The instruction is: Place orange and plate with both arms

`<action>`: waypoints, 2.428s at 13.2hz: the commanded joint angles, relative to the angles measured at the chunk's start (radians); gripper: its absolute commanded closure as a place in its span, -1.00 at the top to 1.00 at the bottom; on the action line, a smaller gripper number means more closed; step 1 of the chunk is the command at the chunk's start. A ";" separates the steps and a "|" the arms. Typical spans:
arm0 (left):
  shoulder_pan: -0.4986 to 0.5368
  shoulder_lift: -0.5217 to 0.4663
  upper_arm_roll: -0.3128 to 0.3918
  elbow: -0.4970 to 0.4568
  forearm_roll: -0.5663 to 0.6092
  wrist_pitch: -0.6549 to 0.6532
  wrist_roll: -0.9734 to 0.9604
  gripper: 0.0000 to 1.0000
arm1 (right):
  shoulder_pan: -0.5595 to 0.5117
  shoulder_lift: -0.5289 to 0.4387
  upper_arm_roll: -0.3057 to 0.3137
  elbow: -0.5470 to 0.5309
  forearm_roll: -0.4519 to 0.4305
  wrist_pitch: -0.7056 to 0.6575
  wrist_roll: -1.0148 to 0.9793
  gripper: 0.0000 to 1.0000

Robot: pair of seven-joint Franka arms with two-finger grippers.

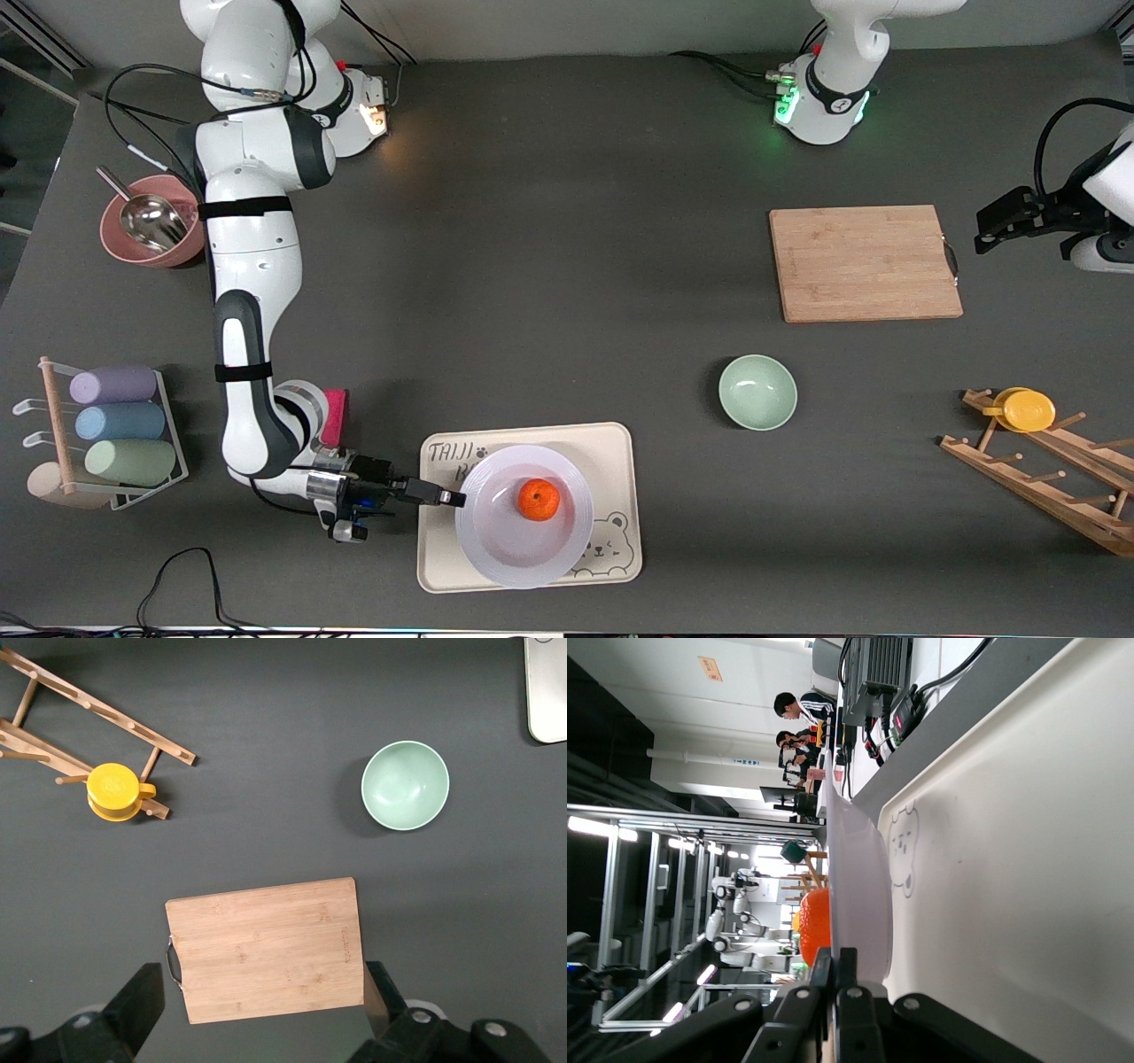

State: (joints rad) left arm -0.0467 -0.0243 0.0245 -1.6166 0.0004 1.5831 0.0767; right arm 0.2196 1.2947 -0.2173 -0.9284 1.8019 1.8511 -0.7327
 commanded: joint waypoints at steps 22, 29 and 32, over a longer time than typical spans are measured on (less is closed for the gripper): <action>-0.005 -0.002 0.008 -0.006 -0.005 0.011 0.015 1.00 | 0.004 -0.340 -0.050 -0.277 -0.410 0.002 -0.067 1.00; -0.005 0.000 0.009 -0.006 -0.005 0.011 0.015 1.00 | 0.093 -0.650 -0.149 -0.423 -1.035 -0.010 0.284 1.00; -0.004 0.000 0.009 -0.006 -0.005 0.011 0.015 1.00 | 0.098 -0.780 -0.151 -0.503 -1.287 -0.012 0.360 1.00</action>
State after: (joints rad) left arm -0.0467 -0.0198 0.0257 -1.6182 -0.0004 1.5851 0.0772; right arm 0.2985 0.6260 -0.3593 -1.3194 0.6426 1.8311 -0.4296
